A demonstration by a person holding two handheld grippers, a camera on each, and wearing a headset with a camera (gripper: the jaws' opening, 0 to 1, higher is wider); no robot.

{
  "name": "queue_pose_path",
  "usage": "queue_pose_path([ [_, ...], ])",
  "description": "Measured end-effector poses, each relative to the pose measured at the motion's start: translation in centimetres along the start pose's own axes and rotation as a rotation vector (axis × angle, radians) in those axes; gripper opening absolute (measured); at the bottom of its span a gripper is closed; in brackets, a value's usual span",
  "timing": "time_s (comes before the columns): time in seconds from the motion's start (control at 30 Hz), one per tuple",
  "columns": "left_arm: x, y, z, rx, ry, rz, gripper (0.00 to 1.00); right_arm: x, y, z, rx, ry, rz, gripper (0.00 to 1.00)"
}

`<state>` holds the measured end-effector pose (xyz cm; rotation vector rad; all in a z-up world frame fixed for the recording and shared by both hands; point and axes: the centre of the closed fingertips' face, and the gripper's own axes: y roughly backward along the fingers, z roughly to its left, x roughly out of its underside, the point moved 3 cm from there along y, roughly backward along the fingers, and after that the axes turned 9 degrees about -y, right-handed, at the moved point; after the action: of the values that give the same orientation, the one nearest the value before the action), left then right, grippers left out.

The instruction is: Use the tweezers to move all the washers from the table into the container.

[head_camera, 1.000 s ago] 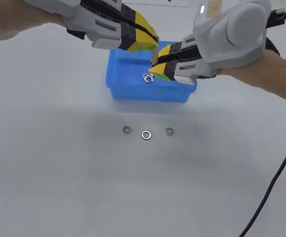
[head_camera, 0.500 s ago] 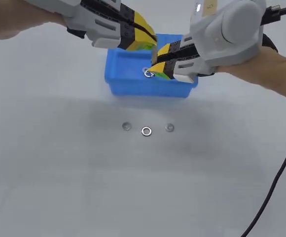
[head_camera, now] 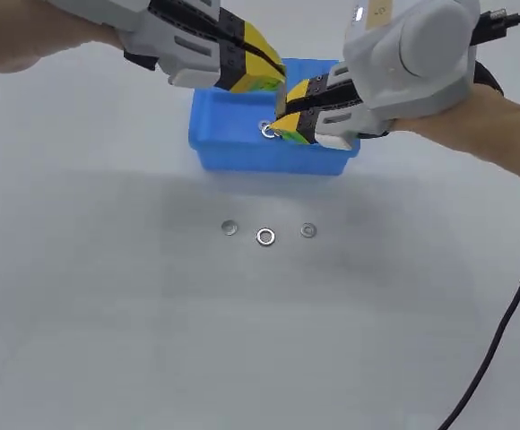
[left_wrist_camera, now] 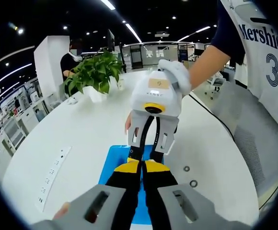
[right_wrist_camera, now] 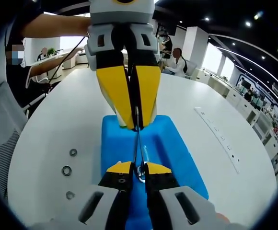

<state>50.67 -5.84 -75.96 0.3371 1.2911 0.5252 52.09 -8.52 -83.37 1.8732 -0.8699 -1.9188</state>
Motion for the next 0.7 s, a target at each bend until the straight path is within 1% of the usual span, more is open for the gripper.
queue_pose_path([
  [0.1,0.2,-0.1,-0.1,0.0,0.006,0.001,0.05,0.1,-0.2,0.1,0.004,0.009,0.008,0.11],
  [0.43,0.1,-0.1,0.0,-0.002,0.006,-0.001,0.05,0.0,0.0,0.2,0.008,-0.001,0.002,0.11],
  [0.6,-0.5,0.3,-0.1,-0.008,-0.001,-0.007,0.05,-0.5,0.5,0.3,0.015,0.004,-0.012,0.11],
  [0.7,-1.1,0.7,-0.1,-0.019,-0.004,-0.015,0.05,-1.1,1.1,0.4,0.027,0.015,-0.023,0.1],
])
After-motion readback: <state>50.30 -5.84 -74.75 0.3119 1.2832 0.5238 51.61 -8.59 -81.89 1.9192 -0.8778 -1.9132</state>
